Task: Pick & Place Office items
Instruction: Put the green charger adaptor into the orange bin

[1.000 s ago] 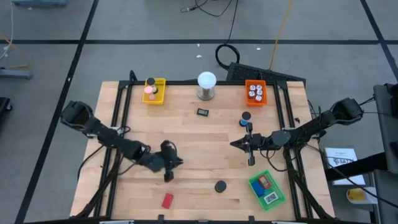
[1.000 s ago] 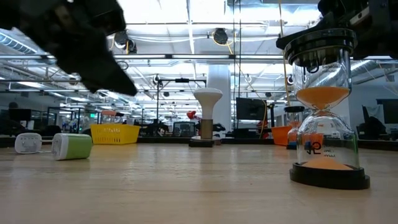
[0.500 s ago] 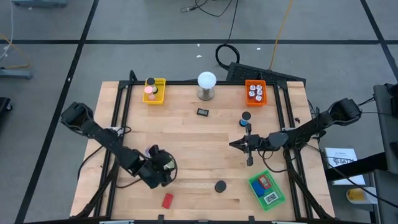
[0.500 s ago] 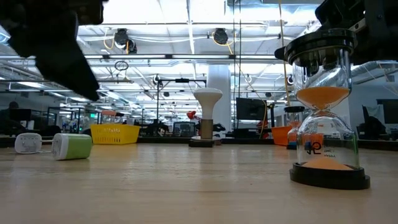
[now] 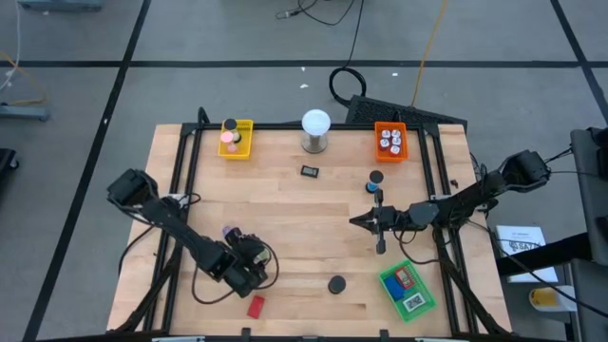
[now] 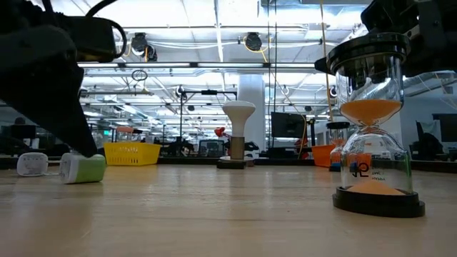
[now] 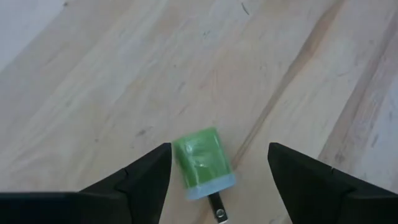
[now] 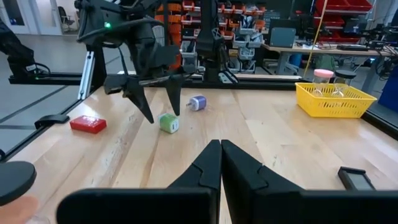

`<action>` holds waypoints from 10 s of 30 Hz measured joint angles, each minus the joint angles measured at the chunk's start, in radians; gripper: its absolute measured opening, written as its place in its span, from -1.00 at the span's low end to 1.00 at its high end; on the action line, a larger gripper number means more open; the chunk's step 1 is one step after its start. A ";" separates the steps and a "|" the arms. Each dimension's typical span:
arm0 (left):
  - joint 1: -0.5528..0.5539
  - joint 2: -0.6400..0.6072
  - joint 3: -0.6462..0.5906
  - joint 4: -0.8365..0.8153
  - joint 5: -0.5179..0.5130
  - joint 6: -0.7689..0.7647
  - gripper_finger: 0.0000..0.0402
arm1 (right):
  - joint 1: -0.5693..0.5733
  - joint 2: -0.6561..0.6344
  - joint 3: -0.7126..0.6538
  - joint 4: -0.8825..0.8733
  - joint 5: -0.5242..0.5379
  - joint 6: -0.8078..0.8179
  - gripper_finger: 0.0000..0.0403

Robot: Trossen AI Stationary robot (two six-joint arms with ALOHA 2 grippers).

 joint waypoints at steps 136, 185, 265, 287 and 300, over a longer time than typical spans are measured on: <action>0.296 -0.057 0.011 -0.078 0.220 0.991 0.36 | 0.000 0.000 0.000 -0.008 -0.005 -0.007 -0.98; 0.377 -0.030 0.020 0.200 0.418 1.450 0.19 | 0.000 0.000 -0.001 -0.016 -0.005 -0.026 -0.98; 0.505 0.074 -0.158 1.546 0.438 0.629 0.11 | 0.038 0.518 0.394 0.277 0.283 -0.315 -0.13; 0.524 -0.188 -0.261 1.269 0.351 0.981 0.33 | -0.033 0.316 0.188 -0.050 0.364 0.093 -0.37; 0.471 -0.188 -0.437 1.495 0.271 1.016 -0.25 | -0.080 0.449 0.185 -0.234 0.359 0.393 -0.37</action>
